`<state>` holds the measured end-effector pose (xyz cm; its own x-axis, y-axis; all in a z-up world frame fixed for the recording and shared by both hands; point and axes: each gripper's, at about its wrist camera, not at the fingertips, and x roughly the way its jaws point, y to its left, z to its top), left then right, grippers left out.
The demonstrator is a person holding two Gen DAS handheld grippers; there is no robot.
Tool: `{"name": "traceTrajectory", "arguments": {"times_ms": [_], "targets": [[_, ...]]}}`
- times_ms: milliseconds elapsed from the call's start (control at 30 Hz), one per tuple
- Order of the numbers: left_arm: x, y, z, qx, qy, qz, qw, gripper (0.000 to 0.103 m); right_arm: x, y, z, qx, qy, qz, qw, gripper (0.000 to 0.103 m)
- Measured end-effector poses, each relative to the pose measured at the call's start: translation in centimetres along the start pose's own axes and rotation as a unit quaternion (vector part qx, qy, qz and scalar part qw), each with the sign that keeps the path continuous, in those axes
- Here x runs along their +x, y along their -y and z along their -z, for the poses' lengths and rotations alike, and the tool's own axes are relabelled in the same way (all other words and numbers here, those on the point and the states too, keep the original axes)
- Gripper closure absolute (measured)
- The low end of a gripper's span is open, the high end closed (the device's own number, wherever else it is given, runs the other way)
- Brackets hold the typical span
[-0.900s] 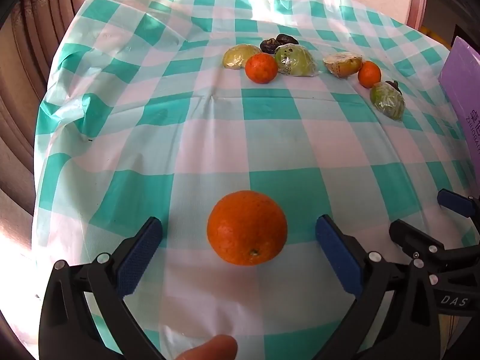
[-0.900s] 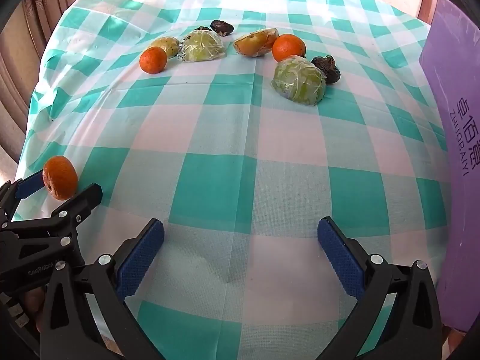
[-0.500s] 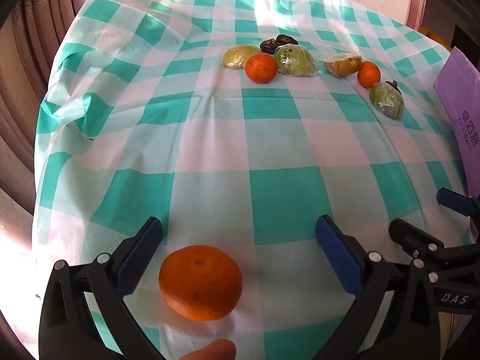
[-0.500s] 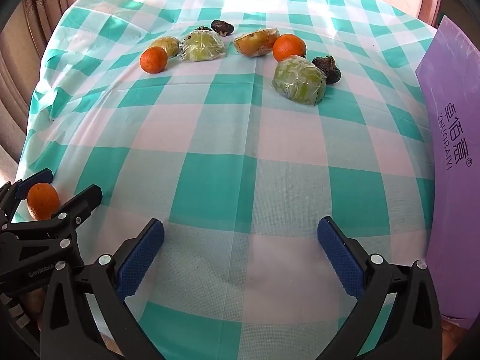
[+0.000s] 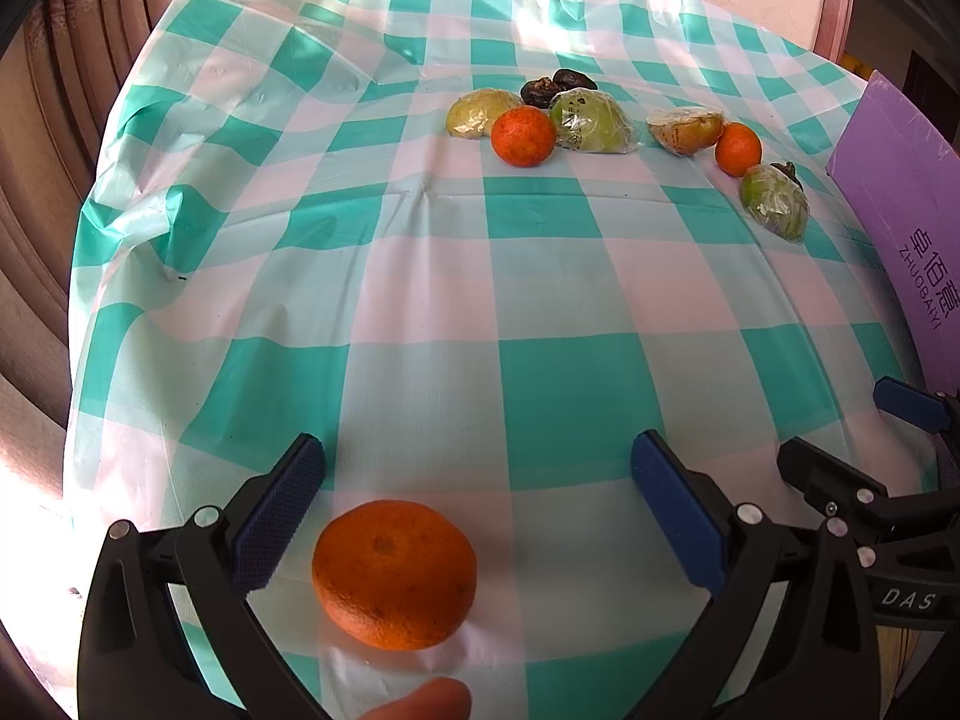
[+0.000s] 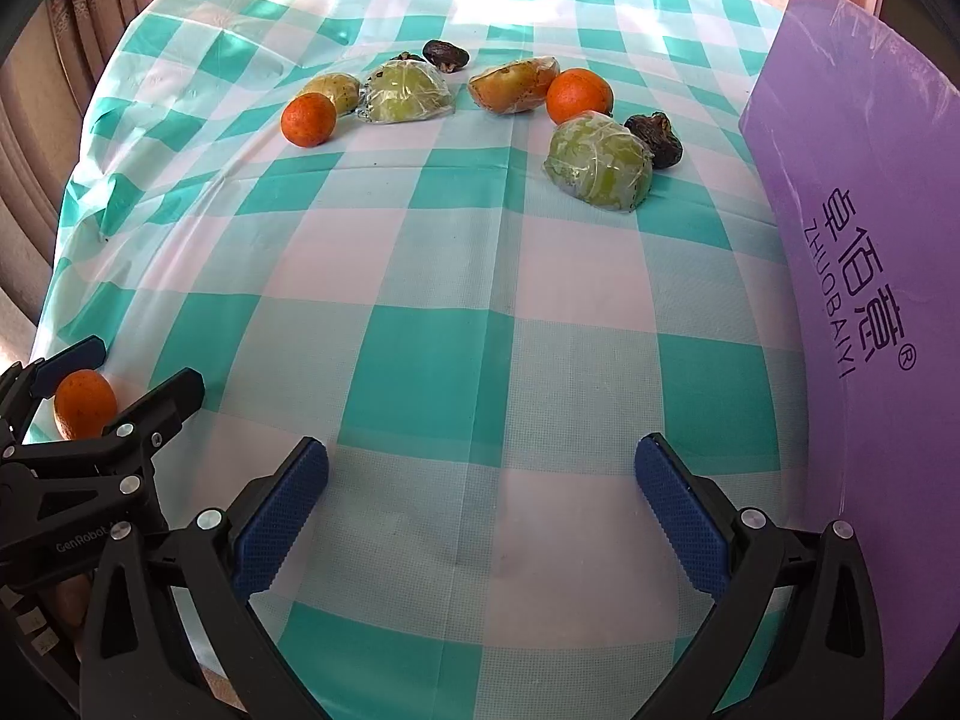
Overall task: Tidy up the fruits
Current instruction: 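Hold the orange in the left gripper while moving the right gripper toward the fruits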
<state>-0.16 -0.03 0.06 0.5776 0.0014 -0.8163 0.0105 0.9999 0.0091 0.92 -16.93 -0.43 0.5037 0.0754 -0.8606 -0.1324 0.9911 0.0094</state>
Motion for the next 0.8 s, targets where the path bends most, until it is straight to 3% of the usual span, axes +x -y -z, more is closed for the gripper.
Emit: {"name": "traceTrajectory", "arguments": {"times_ms": [533,800], "targets": [[0.03,0.00,-0.02,0.000,-0.001,0.000,1.0000,0.001,0.00,0.05,-0.05,0.000,0.000,0.000,1.000,0.004],[0.17,0.06,-0.33,-0.012,-0.023,-0.006,0.9997,0.001,-0.09,-0.04,0.03,0.001,0.004,0.000,1.000,0.004]]}}
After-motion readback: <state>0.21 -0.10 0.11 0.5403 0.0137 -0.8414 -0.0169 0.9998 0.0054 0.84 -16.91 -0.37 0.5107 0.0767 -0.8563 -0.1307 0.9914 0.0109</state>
